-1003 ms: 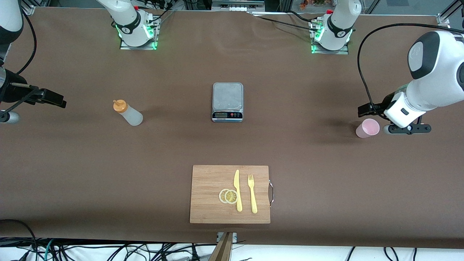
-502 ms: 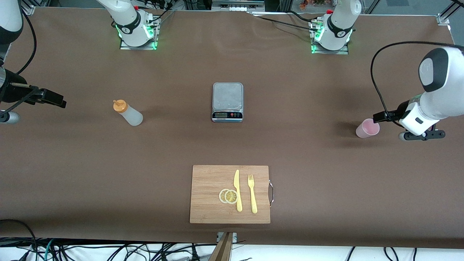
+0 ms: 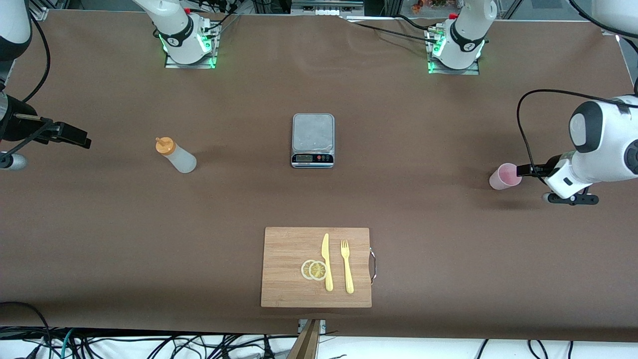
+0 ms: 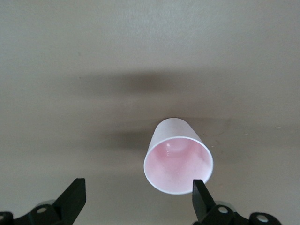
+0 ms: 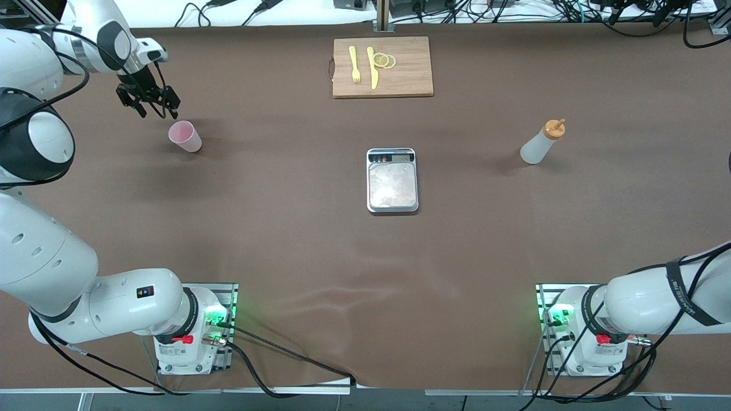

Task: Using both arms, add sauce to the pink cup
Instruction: 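Lower the left gripper around the pink cup, then close the left gripper on the pink cup and lift it, then carry the pink cup with the left gripper onto the scale, then open the left gripper and withdraw it from the cup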

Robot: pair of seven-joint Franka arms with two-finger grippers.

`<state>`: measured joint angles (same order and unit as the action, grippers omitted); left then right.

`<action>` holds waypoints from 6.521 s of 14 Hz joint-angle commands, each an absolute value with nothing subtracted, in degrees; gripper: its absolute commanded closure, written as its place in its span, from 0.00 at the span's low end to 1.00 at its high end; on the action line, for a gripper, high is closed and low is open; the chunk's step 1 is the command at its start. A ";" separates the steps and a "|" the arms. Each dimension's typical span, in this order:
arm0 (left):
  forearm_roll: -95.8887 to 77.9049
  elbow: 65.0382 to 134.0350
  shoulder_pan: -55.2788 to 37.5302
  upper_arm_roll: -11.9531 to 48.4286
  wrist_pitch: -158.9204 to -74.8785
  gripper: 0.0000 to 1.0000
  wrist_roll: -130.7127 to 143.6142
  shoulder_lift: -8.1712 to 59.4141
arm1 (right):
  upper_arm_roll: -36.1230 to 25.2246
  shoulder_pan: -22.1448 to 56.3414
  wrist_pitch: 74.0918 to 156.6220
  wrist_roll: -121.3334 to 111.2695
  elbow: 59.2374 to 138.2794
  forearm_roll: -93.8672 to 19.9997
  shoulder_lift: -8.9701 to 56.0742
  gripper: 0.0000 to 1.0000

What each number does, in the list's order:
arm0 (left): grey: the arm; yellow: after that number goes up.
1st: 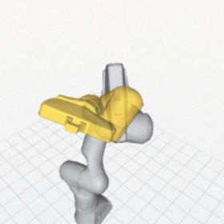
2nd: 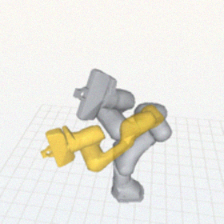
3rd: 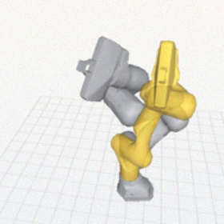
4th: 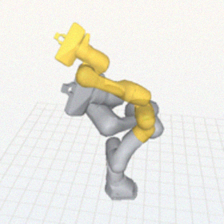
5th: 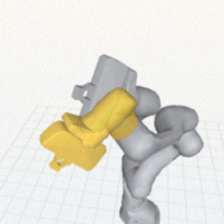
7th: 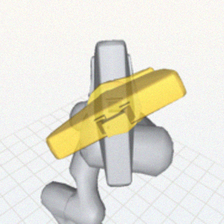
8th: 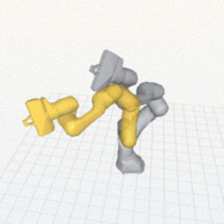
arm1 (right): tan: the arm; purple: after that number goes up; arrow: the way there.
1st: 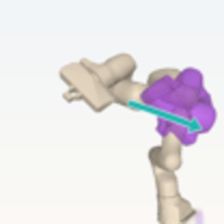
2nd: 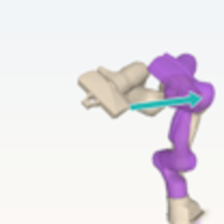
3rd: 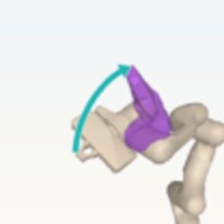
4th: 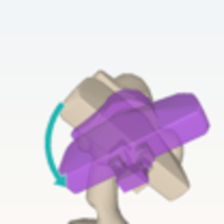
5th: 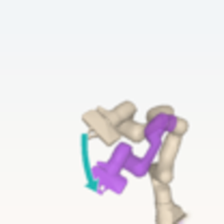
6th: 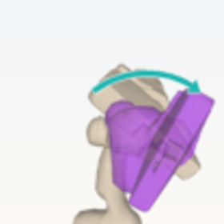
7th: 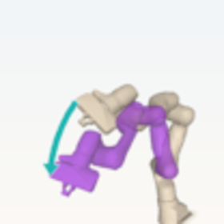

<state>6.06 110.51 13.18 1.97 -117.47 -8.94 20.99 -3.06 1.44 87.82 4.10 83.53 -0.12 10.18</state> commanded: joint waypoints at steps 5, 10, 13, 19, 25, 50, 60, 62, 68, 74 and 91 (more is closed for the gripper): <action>7.47 114.43 14.24 2.46 -122.34 0.00 -10.28 23.37 | -2.90 1.05 87.36 4.57 82.09 -0.97 10.72 0.00; 7.47 114.52 14.77 2.46 -123.48 0.02 -10.28 25.05 | -2.90 1.05 87.36 4.31 82.18 -0.97 10.72 0.00; 7.38 114.78 14.85 2.55 -123.49 0.55 -10.55 25.14 | -2.90 1.05 87.36 4.31 82.09 -0.97 10.72 0.00; 6.42 114.17 14.24 2.90 -123.05 1.00 -10.55 24.26 | -2.90 1.05 87.28 4.31 82.18 -0.97 10.72 0.00; -1.22 113.30 12.31 7.20 -118.58 1.00 -12.83 18.20 | -3.16 0.88 87.28 4.31 82.09 -0.97 10.72 0.00; -8.61 100.99 -26.98 24.35 -125.68 1.00 55.90 30.23 | -3.34 0.09 87.28 4.22 82.18 -0.79 10.90 0.00; -7.56 100.46 -28.83 21.80 -125.95 1.00 56.34 32.43 | -3.34 0.09 86.92 4.22 82.18 -0.62 10.90 0.00; -7.56 100.46 -28.83 21.62 -126.03 0.92 56.25 32.43 | -3.34 -0.09 87.19 4.13 82.18 -0.70 10.90 0.00; -6.86 100.55 -28.57 21.36 -124.90 0.00 55.99 29.80 | -3.34 -0.18 87.01 4.22 82.18 -0.35 10.90 0.00; -6.86 100.90 -25.24 21.62 -119.28 0.00 53.72 23.22 | -3.34 -0.18 87.10 4.22 82.18 -0.18 10.90 0.00; -2.39 101.43 -1.85 7.57 -93.69 0.00 8.89 0.00 | -3.25 0.26 86.92 4.39 82.79 -0.09 10.99 0.00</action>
